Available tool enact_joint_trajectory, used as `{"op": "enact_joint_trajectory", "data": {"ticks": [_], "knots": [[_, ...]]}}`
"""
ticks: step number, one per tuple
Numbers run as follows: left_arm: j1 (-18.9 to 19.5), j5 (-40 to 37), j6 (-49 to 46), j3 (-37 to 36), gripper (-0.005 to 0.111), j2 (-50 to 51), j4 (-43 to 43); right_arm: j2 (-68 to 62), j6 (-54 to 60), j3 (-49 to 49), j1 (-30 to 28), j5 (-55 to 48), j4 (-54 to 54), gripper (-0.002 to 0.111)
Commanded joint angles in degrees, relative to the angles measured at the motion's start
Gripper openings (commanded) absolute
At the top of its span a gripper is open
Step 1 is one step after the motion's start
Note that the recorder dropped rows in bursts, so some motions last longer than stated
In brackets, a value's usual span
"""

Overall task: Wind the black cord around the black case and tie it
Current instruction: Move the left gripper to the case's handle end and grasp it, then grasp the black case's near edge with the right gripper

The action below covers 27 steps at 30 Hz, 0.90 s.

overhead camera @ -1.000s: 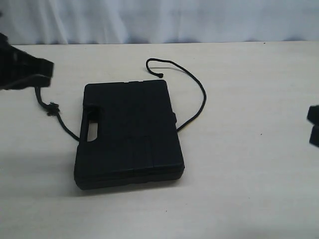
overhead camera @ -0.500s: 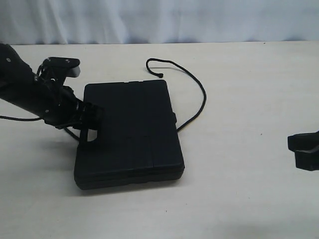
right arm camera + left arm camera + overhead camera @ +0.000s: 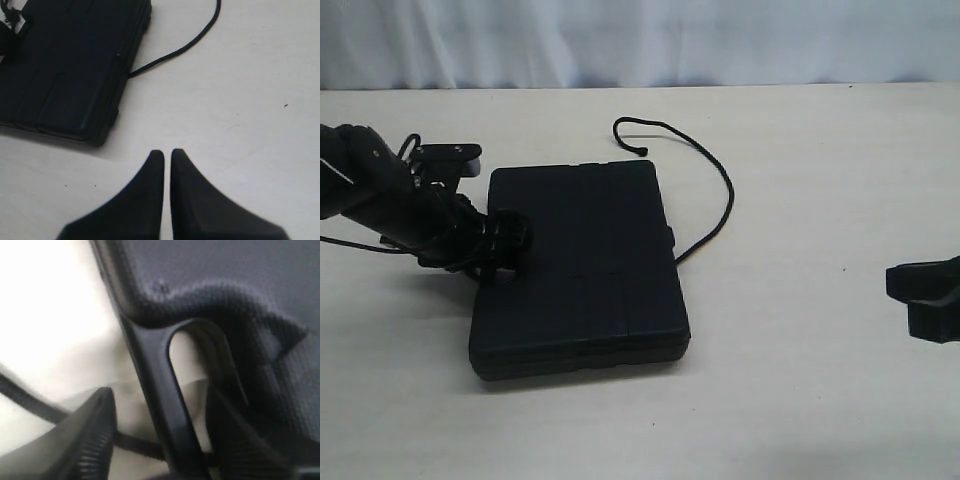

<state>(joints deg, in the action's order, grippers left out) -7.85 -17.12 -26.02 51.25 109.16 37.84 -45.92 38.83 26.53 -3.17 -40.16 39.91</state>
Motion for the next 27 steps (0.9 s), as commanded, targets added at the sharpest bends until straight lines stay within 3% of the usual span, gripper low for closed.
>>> {"op": "enact_joint_trajectory", "data": {"ticks": [1,4,7,20,23,27], "knots": [[-0.14,-2.96,0.36,2.27,0.031,0.29,2.52,-0.02,5.3,0.1,0.01,-1.08,2.84,0.004],[-0.14,-7.34,0.36,4.12,0.012,0.29,5.28,-0.02,7.74,0.1,0.01,-1.08,4.55,0.004],[-0.14,-10.13,0.36,5.96,0.001,0.29,5.88,-0.02,12.12,0.1,0.01,-1.08,7.95,0.004],[-0.03,-12.76,0.36,7.61,0.0,-4.88,9.77,-0.02,27.39,2.56,0.2,-6.8,21.08,0.005],[-0.03,-13.02,0.64,7.61,0.0,-6.62,10.54,-0.48,27.39,5.64,3.92,-5.97,20.37,0.005],[-0.03,-13.92,0.64,7.61,0.0,-8.0,14.1,-4.23,25.7,10.53,16.22,0.67,18.03,0.005]]}}
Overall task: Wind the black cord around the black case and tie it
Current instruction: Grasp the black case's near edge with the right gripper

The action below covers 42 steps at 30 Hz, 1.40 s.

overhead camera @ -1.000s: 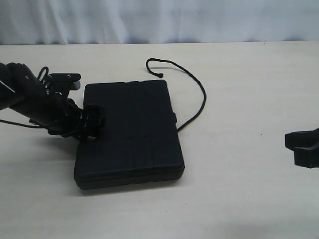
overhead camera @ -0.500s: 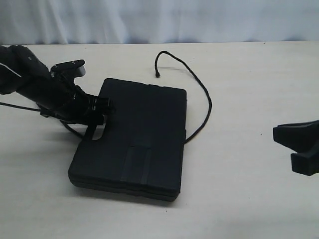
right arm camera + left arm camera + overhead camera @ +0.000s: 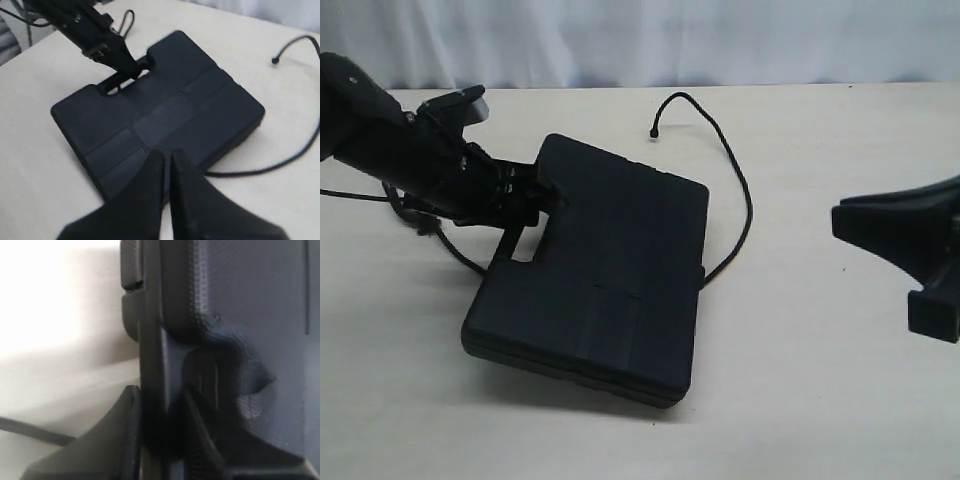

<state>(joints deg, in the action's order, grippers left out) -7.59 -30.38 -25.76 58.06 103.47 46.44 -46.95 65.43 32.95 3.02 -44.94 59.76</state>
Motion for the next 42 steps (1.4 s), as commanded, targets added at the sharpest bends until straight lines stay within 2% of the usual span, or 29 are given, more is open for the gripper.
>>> {"op": "enact_joint_trajectory", "data": {"ticks": [1,4,7,8,10,12,13,15,17,20,23,27,31,35,42], "knots": [[-0.29,-0.8,0.42,0.8,0.0,-2.6,6.18,-4.51,-2.03,5.1,13.38,8.2,-3.61,0.005],[-0.29,-2.51,0.54,0.8,0.0,-2.93,9.99,-10.27,-8.08,8.44,26.9,16.89,-14.58,0.005],[-0.29,-4.02,0.53,0.8,0.0,-2.93,13.0,-16.87,-27.14,12.1,39.59,22.29,-39.0,0.005],[-0.29,-4.14,0.53,0.8,0.0,-2.93,13.27,-19.13,-37.77,13.8,42.76,21.82,-50.83,0.005],[-0.29,-4.65,0.53,0.8,0.0,-2.93,13.39,-22.67,-59.34,16.88,47.11,17.01,-75.48,0.005],[-0.29,-5.05,0.53,0.8,0.0,-2.93,13.62,-25.74,-76.96,19.49,50.28,6.83,-95.09,0.005],[-0.29,-5.18,0.53,0.8,0.0,-2.93,14.18,-26.91,-81.87,20.02,51.61,1.73,-101.5,0.005],[-0.29,-5.63,0.53,0.8,0.0,-2.93,15.65,-28.19,-87.37,20.12,53.44,-4.37,-107.43,0.005],[-0.29,-6.13,0.53,0.8,0.0,-2.93,17.89,-28.21,-88.74,20.12,54.51,-5.43,-106.4,0.006],[-0.29,-6.38,0.53,0.8,0.0,-2.93,20.17,-28.06,-88.74,20.12,56.56,-2.26,-98.98,0.018],[-0.29,-6.26,0.53,0.8,0.0,-2.93,20.39,-28.06,-88.6,20.12,58.95,4.12,-92.7,0.036],[-0.29,-5.94,0.53,0.8,0.0,-2.93,20.91,-29.23,-88.6,20.12,62.45,8.28,-91.74,0.067],[-0.29,-6.63,0.53,0.8,0.0,-2.93,21.83,-31.66,-88.6,20.12,64.48,8.42,-91.74,0.084],[-0.29,-7.12,0.53,0.8,0.0,-2.93,21.94,-34.32,-88.6,20.12,65.12,6.06,-91.98,0.09],[-0.29,-7.13,0.53,0.8,0.0,-2.93,24.92,-33.65,-88.84,20.9,65.12,-6.46,-92.25,0.089]]}}
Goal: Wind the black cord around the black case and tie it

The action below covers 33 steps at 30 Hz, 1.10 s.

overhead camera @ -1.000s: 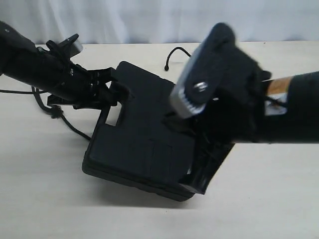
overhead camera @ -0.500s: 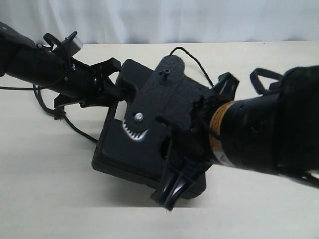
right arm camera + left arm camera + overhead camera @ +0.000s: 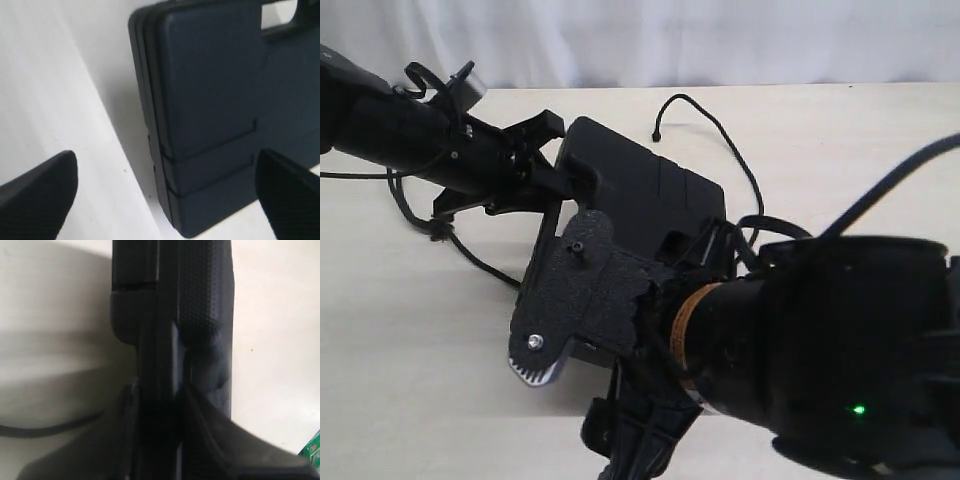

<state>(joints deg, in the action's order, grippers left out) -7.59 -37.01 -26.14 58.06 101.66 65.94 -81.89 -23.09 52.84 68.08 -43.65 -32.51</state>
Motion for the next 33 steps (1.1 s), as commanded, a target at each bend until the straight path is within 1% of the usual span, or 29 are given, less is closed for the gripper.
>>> {"op": "enact_joint_trajectory", "data": {"ticks": [1,4,7,8,9,10,11,12,14,15,20,28,30,33], "knots": [[-0.29,-0.49,0.91,0.8,0.0,-1.12,6.05,1.49,-0.51,1.25,0.06,-9.46,-0.33,0.087],[-0.29,-0.59,0.91,0.8,0.0,-1.12,7.33,2.52,-4.73,1.25,1.77,-12.35,-2.13,0.079],[-0.29,-0.63,0.91,0.8,0.0,-1.12,8.42,2.28,-7.47,1.25,6.49,-7.56,-2.68,0.078],[-0.29,-0.75,0.91,0.8,0.0,-1.12,8.81,0.83,-14.14,0.38,10.3,-1.29,-7.25,0.078],[-0.29,-0.75,0.91,0.8,0.0,-1.12,8.9,-0.49,-20.4,-0.33,12.0,0.12,-13.05,0.078],[-0.29,-0.75,0.91,0.8,0.0,-1.12,8.9,-3.69,-34.68,-1.59,14.71,-2.4,-27.99,0.078],[-0.29,-0.75,0.91,0.8,0.0,-1.12,8.9,-5.74,-42.05,-2.05,15.68,-6.02,-34.33,0.078],[-0.29,-0.75,0.91,0.8,0.0,-1.12,8.9,-10.11,-50.36,-2.25,16.92,-13.81,-42.38,0.078],[-0.29,-0.75,0.91,0.8,0.0,-1.12,8.9,-15.43,-55.84,-2.25,17.77,-18.96,-49.22,0.078],[-0.29,-0.75,0.91,0.8,0.0,-1.12,8.9,-17.77,-58.38,-2.25,17.87,-19.54,-50.62,0.078],[-0.29,-0.75,0.91,0.8,0.0,-1.12,8.9,-22.2,-65.11,-2.25,16.55,-19.31,-54.04,0.078],[-0.29,-1.84,0.91,0.8,0.0,-1.12,8.83,-30.09,-65.15,-2.25,12.64,-19.84,-61.72,0.078],[-0.29,-1.84,0.91,0.8,0.0,-1.12,8.83,-31.69,-65.15,-2.25,11.7,-21.39,-62.42,0.078],[-0.29,-1.84,0.91,0.8,0.0,-1.12,8.83,-33.79,-66.55,-2.25,9.78,-26.31,-64.9,0.078]]}}
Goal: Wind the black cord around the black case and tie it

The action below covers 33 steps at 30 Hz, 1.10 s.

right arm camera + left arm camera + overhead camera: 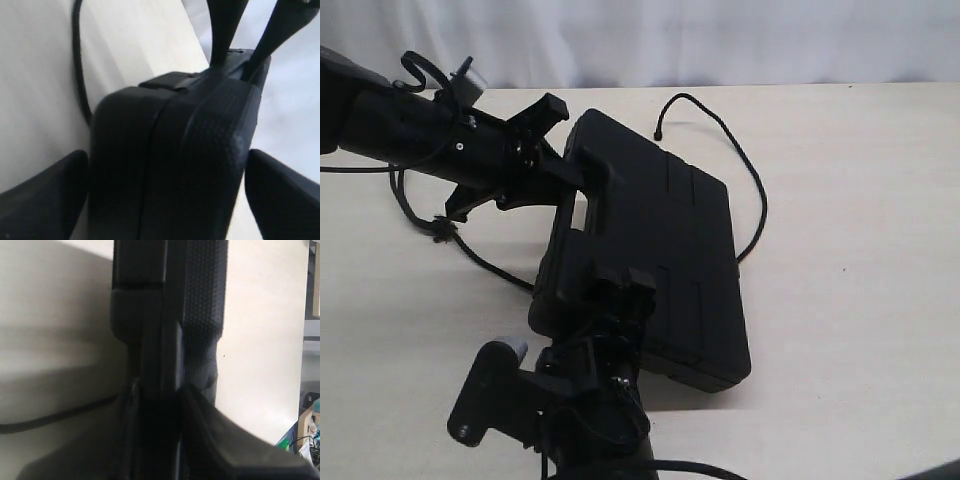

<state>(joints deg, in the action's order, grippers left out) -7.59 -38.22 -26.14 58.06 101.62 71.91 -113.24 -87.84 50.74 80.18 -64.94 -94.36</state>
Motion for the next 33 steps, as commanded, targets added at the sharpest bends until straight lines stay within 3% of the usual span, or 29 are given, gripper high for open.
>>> {"op": "enact_joint_trajectory", "data": {"ticks": [1,4,10,15,20,23,28,33], "knots": [[-0.29,-0.64,0.91,0.8,0.0,-1.08,2.75,-2.89,-2.07,-0.14,-2.94,-5.02,-4.05,0.078],[-0.29,0.37,0.91,0.8,0.0,-1.08,2.67,-3.4,-2.21,-0.14,-3.83,-5.02,-5.02,0.067],[-0.29,4.44,0.79,0.8,0.0,-1.08,2.3,-3.4,-3.28,-0.14,-3.37,-5.02,-5.02,0.005],[-0.29,6.0,-1.74,0.8,0.0,-1.08,2.06,-3.28,-6.55,-0.14,-3.37,-5.02,-3.78,0.004],[-0.29,6.68,-10.01,1.07,0.002,-1.08,2.06,-2.53,-10.73,-0.14,-3.37,-5.02,-2.02,0.004],[-0.4,5.4,-16.69,2.22,0.013,-1.08,2.06,-1.71,-10.87,-0.14,-3.37,-5.02,-2.12,0.004],[-0.4,5.61,-17.63,5.21,0.034,-1.08,-4.08,0.15,-12.4,-0.14,-4.12,-5.02,-1.98,0.004],[0.3,3.21,-17.53,10.53,0.041,-4.35,-13.83,4.13,-14.54,-0.28,-4.5,-5.02,0.67,0.004]]}}
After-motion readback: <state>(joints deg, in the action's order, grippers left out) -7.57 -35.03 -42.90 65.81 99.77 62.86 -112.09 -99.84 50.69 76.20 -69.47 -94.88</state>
